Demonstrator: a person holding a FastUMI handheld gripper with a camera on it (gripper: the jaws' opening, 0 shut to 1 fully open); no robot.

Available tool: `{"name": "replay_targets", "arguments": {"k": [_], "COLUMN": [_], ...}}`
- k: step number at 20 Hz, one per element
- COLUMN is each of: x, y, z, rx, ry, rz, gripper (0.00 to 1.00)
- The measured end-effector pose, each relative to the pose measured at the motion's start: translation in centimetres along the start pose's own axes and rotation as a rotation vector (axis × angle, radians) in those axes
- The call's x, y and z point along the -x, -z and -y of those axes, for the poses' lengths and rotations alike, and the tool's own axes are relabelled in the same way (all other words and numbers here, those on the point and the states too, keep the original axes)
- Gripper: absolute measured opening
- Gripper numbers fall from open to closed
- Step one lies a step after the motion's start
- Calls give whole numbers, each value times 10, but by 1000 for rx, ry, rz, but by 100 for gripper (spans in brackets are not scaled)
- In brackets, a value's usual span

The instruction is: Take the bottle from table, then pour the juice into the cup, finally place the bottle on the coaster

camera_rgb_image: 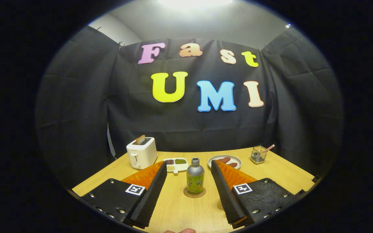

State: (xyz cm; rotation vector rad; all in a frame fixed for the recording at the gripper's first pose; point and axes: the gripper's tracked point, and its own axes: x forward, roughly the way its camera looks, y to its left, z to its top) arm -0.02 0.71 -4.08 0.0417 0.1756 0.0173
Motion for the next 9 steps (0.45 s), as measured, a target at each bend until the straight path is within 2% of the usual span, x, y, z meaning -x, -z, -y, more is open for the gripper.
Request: {"name": "replay_targets", "arguments": {"k": [9], "x": [6], "y": [-5], "z": [-4], "rx": [-3], "ry": [1], "rz": [8], "gripper": [84]}}
